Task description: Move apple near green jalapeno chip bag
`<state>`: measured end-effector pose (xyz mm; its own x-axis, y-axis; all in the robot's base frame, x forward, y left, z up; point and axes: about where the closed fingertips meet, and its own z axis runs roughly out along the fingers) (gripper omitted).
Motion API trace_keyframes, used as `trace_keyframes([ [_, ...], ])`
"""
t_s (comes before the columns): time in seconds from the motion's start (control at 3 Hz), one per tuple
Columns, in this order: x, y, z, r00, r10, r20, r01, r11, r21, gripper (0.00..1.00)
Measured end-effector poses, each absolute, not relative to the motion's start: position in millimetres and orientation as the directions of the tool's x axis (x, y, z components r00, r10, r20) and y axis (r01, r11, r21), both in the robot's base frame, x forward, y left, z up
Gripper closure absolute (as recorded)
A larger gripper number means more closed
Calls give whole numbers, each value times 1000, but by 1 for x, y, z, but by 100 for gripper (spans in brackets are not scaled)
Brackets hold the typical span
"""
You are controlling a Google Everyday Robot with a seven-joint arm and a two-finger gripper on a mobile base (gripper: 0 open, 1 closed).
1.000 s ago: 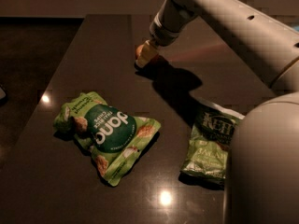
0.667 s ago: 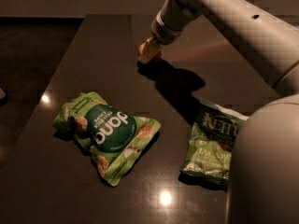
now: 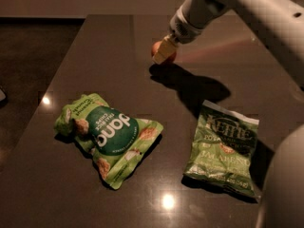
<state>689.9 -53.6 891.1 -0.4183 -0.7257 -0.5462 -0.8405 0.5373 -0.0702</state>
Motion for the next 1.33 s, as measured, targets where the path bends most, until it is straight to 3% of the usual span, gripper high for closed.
trace_keyframes([
  [1.33, 574, -123, 898, -378, -740, -556, -874, 484, -50, 100],
])
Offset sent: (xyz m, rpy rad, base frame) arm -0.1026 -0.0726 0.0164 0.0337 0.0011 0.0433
